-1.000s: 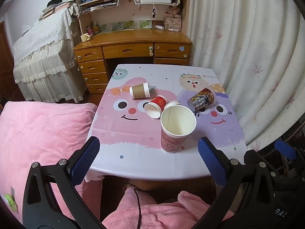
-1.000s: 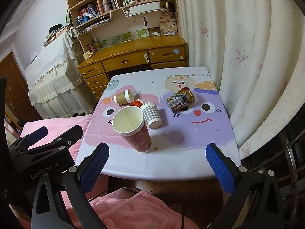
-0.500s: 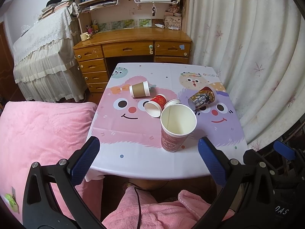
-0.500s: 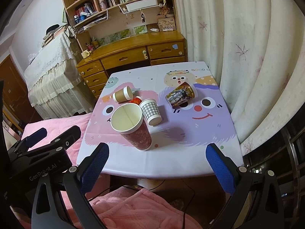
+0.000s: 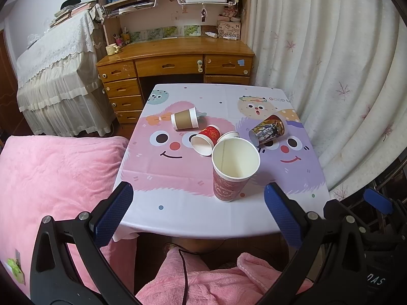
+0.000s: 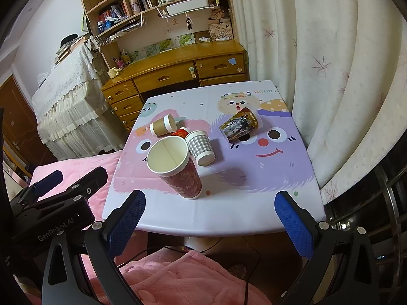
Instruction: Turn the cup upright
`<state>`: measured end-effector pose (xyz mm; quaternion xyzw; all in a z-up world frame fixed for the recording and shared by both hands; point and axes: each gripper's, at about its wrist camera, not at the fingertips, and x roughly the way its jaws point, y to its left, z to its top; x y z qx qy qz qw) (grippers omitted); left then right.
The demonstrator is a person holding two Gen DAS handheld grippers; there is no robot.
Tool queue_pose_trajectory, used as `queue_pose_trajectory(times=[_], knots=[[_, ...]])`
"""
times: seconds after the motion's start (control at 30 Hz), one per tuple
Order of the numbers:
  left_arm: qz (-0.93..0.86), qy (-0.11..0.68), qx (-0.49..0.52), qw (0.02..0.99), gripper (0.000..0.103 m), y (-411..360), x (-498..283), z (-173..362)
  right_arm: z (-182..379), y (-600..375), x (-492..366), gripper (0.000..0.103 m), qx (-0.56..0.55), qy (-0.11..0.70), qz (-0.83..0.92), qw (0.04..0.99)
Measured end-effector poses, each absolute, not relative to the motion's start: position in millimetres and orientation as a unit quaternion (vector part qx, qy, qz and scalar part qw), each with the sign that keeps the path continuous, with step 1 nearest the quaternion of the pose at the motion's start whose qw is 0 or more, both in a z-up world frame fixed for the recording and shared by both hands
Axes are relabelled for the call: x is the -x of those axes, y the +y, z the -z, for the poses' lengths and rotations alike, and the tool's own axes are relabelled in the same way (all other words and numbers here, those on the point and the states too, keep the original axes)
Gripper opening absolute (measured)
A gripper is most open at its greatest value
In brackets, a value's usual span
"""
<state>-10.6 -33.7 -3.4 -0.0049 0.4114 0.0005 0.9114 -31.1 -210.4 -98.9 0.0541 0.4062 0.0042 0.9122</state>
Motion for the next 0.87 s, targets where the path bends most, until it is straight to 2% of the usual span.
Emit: queue_pose_trajectory(times=[0.87], knots=[[0.001,0.417,0.002,0.909,0.102,-33.4,9.4,7.1,101.2,-210.6,33.3,0.103,-0.061,0.411,-0.003,0.910]])
